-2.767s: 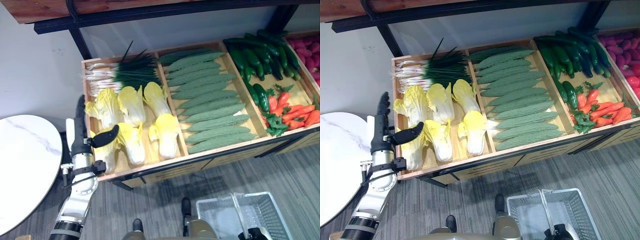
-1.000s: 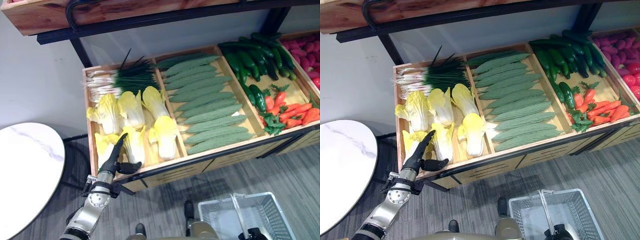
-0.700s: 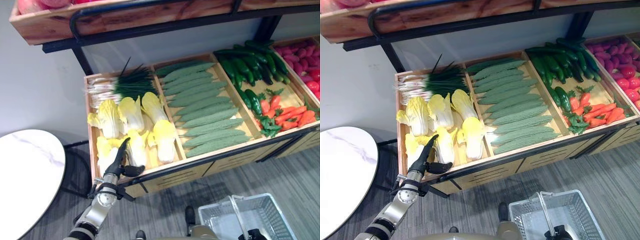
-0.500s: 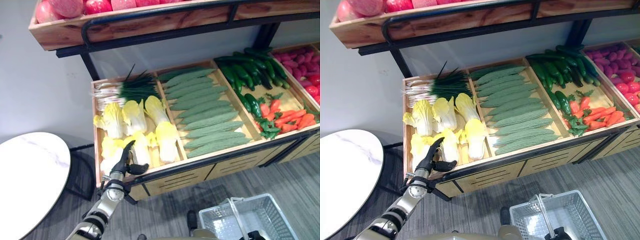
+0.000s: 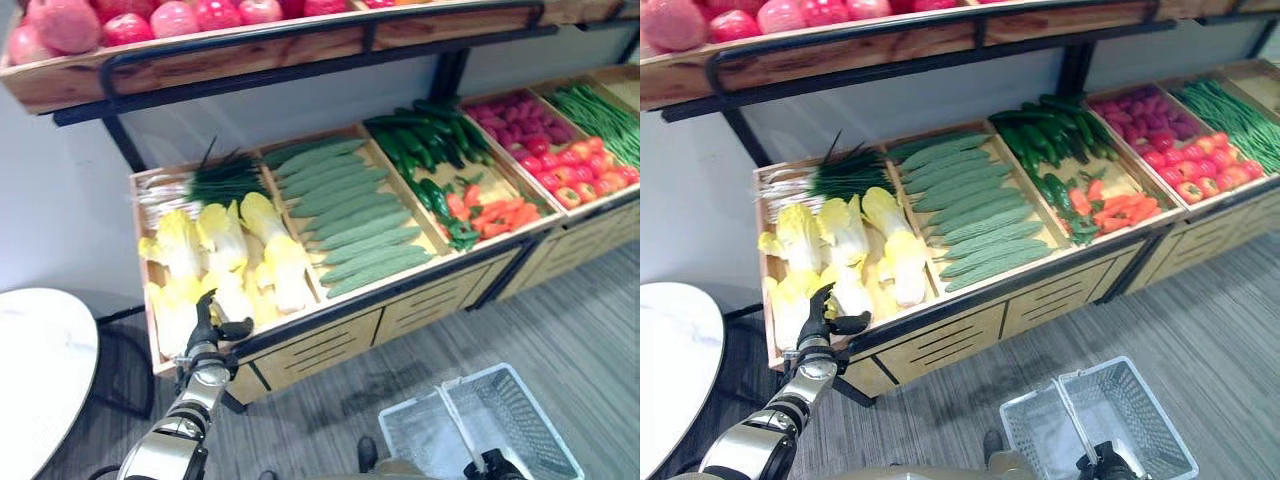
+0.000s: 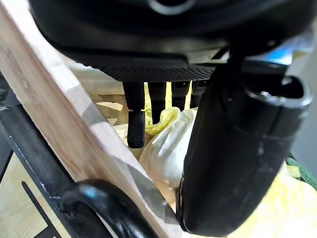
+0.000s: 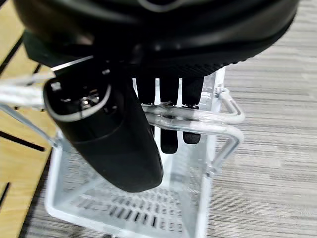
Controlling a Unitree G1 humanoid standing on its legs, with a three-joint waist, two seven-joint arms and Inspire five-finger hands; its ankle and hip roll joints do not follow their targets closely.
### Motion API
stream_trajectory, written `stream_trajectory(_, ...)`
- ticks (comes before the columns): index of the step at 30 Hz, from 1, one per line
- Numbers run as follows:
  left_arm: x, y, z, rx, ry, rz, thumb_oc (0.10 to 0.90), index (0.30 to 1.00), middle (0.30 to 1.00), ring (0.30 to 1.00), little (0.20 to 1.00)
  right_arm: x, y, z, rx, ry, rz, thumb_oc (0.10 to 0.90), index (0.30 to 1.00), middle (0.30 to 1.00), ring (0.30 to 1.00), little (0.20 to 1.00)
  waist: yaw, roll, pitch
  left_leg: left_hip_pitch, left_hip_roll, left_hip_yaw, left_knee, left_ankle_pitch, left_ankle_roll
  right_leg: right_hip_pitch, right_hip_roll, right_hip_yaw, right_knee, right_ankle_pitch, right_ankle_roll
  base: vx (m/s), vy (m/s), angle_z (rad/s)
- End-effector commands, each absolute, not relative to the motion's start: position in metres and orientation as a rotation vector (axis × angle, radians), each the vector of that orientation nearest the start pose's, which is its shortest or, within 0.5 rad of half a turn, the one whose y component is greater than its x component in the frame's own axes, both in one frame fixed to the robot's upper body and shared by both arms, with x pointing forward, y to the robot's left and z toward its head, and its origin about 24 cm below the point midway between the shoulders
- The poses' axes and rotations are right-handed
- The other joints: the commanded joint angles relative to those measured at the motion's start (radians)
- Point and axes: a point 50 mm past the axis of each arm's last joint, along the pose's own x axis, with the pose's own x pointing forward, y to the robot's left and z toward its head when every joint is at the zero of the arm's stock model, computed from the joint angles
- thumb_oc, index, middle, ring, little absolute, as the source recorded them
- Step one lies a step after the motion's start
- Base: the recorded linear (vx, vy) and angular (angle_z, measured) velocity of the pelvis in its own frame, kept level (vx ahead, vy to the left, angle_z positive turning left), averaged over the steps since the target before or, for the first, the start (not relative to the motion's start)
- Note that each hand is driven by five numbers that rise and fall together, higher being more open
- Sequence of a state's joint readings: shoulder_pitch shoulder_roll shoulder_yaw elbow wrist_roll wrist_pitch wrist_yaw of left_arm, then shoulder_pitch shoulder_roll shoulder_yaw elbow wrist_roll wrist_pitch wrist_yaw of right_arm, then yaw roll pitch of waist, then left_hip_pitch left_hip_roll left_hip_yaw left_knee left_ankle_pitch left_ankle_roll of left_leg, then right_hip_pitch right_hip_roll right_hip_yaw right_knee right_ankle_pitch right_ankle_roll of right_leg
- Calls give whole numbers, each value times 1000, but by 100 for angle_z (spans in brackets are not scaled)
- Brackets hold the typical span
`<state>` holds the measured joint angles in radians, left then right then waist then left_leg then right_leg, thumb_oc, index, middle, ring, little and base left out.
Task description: Get the vegetables into the basket
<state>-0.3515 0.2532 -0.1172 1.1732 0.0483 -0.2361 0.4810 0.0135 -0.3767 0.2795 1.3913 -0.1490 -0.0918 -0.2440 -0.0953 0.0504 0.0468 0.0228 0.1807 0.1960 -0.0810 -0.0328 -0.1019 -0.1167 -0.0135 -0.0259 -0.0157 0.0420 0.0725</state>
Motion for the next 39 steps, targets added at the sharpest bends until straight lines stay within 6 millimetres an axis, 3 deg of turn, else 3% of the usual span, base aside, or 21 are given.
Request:
stream_trajectory(1,170,249,-125,540,873,473,400,300,300,300,300,73,-294,-146,-780,1218,-126,400,300,300,300,300,-15,-80,70,38,-37,-25,-6,51,-16,63,-113,26,-72,67,86,0,0,0)
stream_trajectory(4,218,250,-80,420,535,557,400,300,300,300,300,66,-296,-146,-779,1226,-152,400,300,300,300,300,-6,-81,79,32,-40,-38,-6,54,-15,65,-117,17,-72,65,88,-6,7,7)
stream_trajectory(6,244,250,-28,291,229,596,400,300,300,300,300,63,-298,-145,-775,1227,-176,400,300,300,300,300,4,-81,87,28,-43,-47,-6,55,-14,68,-120,10,-72,63,90,-5,-1,2)
stream_trajectory(10,254,255,29,259,-51,576,400,300,300,300,300,61,-301,-144,-760,1215,-193,400,300,300,300,300,13,-86,97,23,-45,-59,-6,55,-13,72,-124,-2,-72,60,91,-9,0,21)
stream_trajectory(14,256,256,51,237,-149,582,400,300,300,300,300,63,-300,-144,-761,1205,-179,400,300,300,300,300,15,-88,96,26,-44,-60,-6,53,-12,75,-126,-2,-72,59,91,12,6,11)
stream_trajectory(16,256,254,71,219,-251,574,400,300,300,300,300,64,-299,-144,-762,1198,-168,400,300,300,300,300,17,-91,93,27,-44,-59,-6,51,-13,76,-127,-2,-72,59,90,0,0,0)
stream_trajectory(17,256,254,71,219,-251,574,400,300,300,300,300,64,-299,-144,-762,1198,-168,400,300,300,300,300,17,-91,93,28,-44,-59,-6,51,-13,76,-127,-2,-72,59,90,0,0,0)
stream_trajectory(19,255,246,97,234,-378,513,400,300,300,300,300,64,-299,-144,-751,1197,-168,400,300,300,300,300,22,-94,93,27,-44,-62,-6,49,-12,78,-129,-3,-72,57,91,3,1,2)
stream_trajectory(26,248,215,131,196,-541,244,400,300,300,300,300,67,-298,-144,-732,1181,-165,400,300,300,300,300,25,-91,97,23,-47,-65,-6,49,-11,76,-132,-6,-72,59,91,0,1,3)
stream_trajectory(29,244,208,131,138,-536,124,400,300,300,300,300,70,-298,-143,-725,1174,-157,400,300,300,300,300,26,-90,97,23,-49,-66,-6,50,-10,77,-133,-4,-72,61,92,-7,16,4)
stream_trajectory(30,240,198,124,-115,-471,-42,400,300,300,300,300,71,-298,-143,-721,1172,-143,400,300,300,300,300,25,-87,95,24,-49,-65,-6,52,-10,77,-133,-4,-72,63,92,0,0,0)
stream_trajectory(31,240,198,124,-115,-471,-42,400,300,300,300,300,71,-298,-143,-721,1172,-143,400,300,300,300,300,25,-87,95,24,-49,-65,-6,52,-10,77,-133,-4,-72,63,92,0,0,0)
stream_trajectory(32,238,188,114,-270,-395,-183,400,300,300,300,300,72,-299,-142,-717,1173,-129,400,300,300,300,300,22,-84,95,26,-50,-63,-6,53,-10,76,-132,0,-72,65,92,-1,14,-3)
stream_trajectory(33,237,186,113,-313,-382,-208,400,300,300,300,300,73,-298,-143,-714,1171,-121,400,300,300,300,300,21,-84,94,26,-50,-62,-6,54,-10,76,-133,1,-72,66,91,4,22,-4)
stream_trajectory(34,234,178,101,-377,-301,-339,400,300,300,300,300,72,-298,-142,-705,1168,-106,400,300,300,300,300,18,-82,91,29,-49,-60,-6,52,-11,76,-132,5,-72,66,92,16,18,-8)
stream_trajectory(39,231,170,89,-403,-207,-482,400,300,300,300,300,75,-298,-142,-705,1161,-75,400,300,300,300,300,12,-78,87,33,-51,-53,-6,52,-12,76,-131,9,-72,66,94,6,6,-3)
